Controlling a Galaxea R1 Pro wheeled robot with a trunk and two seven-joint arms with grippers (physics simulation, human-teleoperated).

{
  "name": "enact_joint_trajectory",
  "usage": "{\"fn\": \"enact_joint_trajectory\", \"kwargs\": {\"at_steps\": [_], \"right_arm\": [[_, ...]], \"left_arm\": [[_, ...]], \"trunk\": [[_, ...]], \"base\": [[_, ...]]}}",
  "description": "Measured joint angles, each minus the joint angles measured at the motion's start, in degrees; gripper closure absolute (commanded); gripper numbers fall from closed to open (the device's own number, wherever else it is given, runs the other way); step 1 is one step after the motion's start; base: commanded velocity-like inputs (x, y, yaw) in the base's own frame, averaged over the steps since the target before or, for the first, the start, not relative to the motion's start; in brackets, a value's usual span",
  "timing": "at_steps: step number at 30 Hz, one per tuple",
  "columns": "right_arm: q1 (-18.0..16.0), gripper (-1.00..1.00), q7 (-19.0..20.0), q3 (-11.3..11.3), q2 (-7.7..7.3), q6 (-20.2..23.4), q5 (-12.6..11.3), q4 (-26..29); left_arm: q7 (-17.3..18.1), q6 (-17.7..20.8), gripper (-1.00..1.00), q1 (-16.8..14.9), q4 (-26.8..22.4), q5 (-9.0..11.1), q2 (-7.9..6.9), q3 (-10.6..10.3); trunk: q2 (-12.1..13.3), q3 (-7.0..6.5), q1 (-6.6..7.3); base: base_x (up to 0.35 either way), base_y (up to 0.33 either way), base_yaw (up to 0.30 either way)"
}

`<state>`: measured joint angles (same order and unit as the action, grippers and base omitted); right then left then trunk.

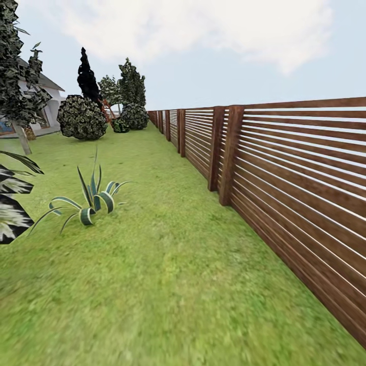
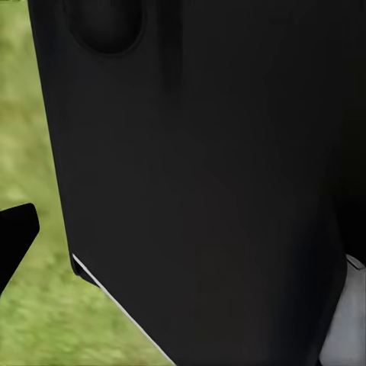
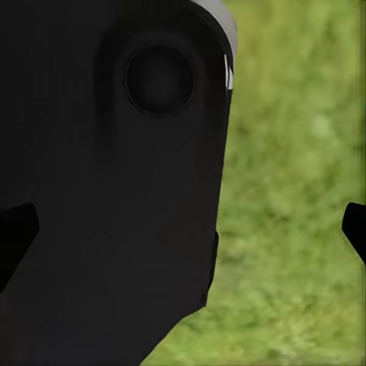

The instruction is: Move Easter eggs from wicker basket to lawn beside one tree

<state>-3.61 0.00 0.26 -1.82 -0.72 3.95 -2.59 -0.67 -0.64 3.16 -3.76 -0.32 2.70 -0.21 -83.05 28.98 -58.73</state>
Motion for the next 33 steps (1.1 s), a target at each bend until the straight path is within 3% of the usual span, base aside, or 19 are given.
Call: {"fn": "enact_joint_trajectory", "kwargs": {"at_steps": [7, 33], "right_arm": [[0.00, -1.00, 0.00, 0.16, 0.10, 0.00, 0.10, -0.03], [0.00, -1.00, 0.00, 0.16, 0.38, 0.32, 0.04, -0.26]], "left_arm": [[0.02, 0.01, -1.00, 0.01, 0.00, 0.00, -0.04, -0.04], [0.03, 0.06, -1.00, 0.02, -0.09, -0.07, 0.02, 0.05]], "trunk": [[0.00, 0.00, 0.02], [-0.01, 0.00, 0.03]], "base": [[0.119, 0.000, 0.000], [0.330, 0.000, 0.000]]}}
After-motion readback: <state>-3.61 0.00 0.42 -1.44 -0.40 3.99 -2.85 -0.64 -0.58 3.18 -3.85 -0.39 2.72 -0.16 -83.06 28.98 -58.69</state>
